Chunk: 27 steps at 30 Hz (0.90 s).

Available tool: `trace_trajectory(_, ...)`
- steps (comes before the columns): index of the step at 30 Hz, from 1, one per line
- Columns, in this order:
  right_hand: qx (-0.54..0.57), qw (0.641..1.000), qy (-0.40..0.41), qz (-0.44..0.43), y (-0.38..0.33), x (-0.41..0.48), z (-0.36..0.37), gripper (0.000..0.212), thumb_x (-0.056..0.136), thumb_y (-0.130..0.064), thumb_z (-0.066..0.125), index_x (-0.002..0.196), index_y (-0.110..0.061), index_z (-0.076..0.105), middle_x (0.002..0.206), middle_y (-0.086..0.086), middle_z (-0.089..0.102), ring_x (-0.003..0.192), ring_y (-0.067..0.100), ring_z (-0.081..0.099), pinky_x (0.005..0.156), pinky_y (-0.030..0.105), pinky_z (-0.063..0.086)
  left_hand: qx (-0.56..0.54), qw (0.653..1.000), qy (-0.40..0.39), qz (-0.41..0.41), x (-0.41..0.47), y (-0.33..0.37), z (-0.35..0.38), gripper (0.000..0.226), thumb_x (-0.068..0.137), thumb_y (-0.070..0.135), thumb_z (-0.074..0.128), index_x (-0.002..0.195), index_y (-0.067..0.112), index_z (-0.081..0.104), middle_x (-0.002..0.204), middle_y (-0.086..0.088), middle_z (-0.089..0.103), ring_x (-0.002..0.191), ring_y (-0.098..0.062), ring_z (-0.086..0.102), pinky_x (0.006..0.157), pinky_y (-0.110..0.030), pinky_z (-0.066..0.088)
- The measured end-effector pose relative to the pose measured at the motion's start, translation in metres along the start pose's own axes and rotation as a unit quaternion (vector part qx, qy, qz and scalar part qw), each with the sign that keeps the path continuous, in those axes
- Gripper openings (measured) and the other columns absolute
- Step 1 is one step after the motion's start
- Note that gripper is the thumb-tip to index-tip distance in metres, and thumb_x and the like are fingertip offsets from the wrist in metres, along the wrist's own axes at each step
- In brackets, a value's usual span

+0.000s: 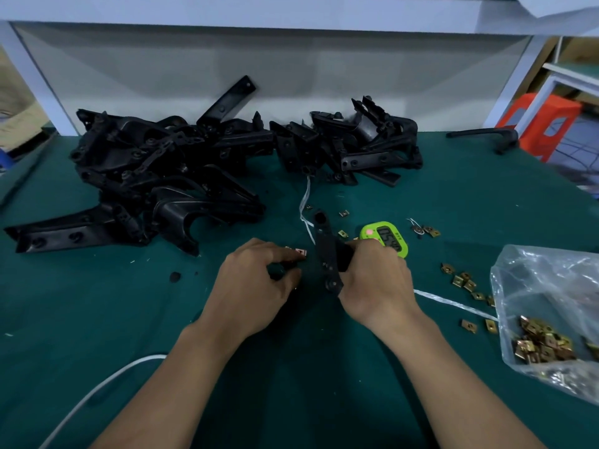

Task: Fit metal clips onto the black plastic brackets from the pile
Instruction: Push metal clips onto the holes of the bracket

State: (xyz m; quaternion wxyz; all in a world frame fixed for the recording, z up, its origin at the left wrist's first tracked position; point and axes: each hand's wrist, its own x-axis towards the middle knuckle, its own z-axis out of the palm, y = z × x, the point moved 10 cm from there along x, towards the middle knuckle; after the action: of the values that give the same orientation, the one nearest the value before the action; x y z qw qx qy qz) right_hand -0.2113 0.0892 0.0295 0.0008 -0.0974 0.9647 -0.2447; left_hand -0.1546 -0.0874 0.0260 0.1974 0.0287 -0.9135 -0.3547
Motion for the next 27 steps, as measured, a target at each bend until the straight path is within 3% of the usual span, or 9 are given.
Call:
trace_trajectory(3,0.13,0.991,-0.01,-0.002,0.006,0.002,-0.001,0.032,0.085,-0.025,0.065,0.058,-0.015,0.05,0.049,-0.004,0.051,0.05,0.023,0.047,0.052,0.028,0.032,-0.032,0.999,0.011,0.009,-0.001,0.008,-0.005,0.027,0.077,0.028,0.084,0.102,0.038,0.079,0.087,0.032,0.065,0.098,0.004,0.061,0.088,-0.001,0.038)
trace_trajectory(6,0.321,0.942,-0.088,0.034,0.002,0.001,0.008,0.026,0.087,-0.021,0.065,0.063,-0.01,0.063,0.056,0.002,0.064,0.046,0.015,0.048,0.048,0.027,0.037,-0.084,0.996,-0.011,0.029,-0.004,0.021,-0.004,0.035,0.072,0.039,0.081,0.107,0.044,0.075,0.095,0.029,0.068,0.098,-0.003,0.064,0.084,-0.012,0.046)
trace_trajectory(8,0.409,0.896,-0.16,0.055,-0.007,-0.004,0.018,0.023,0.09,-0.018,0.067,0.07,-0.008,0.067,0.059,0.006,0.064,0.041,0.016,0.044,0.041,0.024,0.035,-0.116,0.992,-0.016,0.043,-0.006,0.029,-0.004,0.041,0.072,0.035,0.084,0.108,0.05,0.072,0.095,0.029,0.069,0.096,-0.007,0.065,0.079,-0.017,0.048)
trace_trajectory(13,0.481,0.846,-0.202,0.111,-0.008,-0.013,0.031,0.022,0.091,-0.021,0.073,0.073,-0.008,0.073,0.054,0.004,0.052,0.038,0.013,0.036,0.036,0.02,0.028,-0.182,0.983,-0.011,0.02,-0.006,0.024,-0.004,0.038,0.076,0.022,0.088,0.096,0.052,0.076,0.089,0.023,0.074,0.092,-0.015,0.069,0.081,-0.038,0.055)
trace_trajectory(15,0.483,0.846,-0.194,0.115,-0.007,-0.012,0.033,0.022,0.091,-0.022,0.072,0.074,-0.007,0.071,0.054,0.004,0.053,0.039,0.014,0.037,0.037,0.02,0.029,-0.181,0.983,-0.001,0.006,-0.005,0.02,-0.005,0.036,0.074,0.022,0.089,0.091,0.052,0.077,0.087,0.023,0.074,0.088,-0.014,0.069,0.079,-0.037,0.056)
trace_trajectory(20,0.481,0.855,-0.185,0.059,-0.013,-0.009,0.028,0.015,0.089,-0.011,0.073,0.074,-0.012,0.07,0.061,0.008,0.062,0.042,0.014,0.044,0.04,0.018,0.034,-0.128,0.991,0.037,-0.01,-0.004,0.01,-0.013,0.025,0.07,0.025,0.09,0.082,0.043,0.079,0.08,0.022,0.071,0.08,-0.007,0.065,0.066,-0.01,0.044)
trace_trajectory(23,0.455,0.874,-0.165,0.03,-0.013,-0.007,0.024,0.013,0.081,0.001,0.074,0.077,-0.011,0.071,0.053,0.006,0.057,0.04,0.013,0.045,0.042,0.016,0.037,-0.128,0.991,0.042,-0.018,-0.004,0.008,-0.014,0.024,0.068,0.025,0.091,0.078,0.043,0.078,0.082,0.022,0.071,0.082,-0.004,0.066,0.069,-0.009,0.045)
trace_trajectory(27,0.423,0.897,-0.124,-0.008,-0.015,-0.003,0.019,0.017,0.077,0.002,0.075,0.067,-0.011,0.071,0.052,0.012,0.058,0.041,0.017,0.048,0.046,0.02,0.041,-0.132,0.991,0.006,-0.001,-0.004,0.014,-0.009,0.024,0.071,0.023,0.089,0.081,0.042,0.077,0.082,0.026,0.072,0.082,-0.002,0.069,0.071,-0.011,0.049)
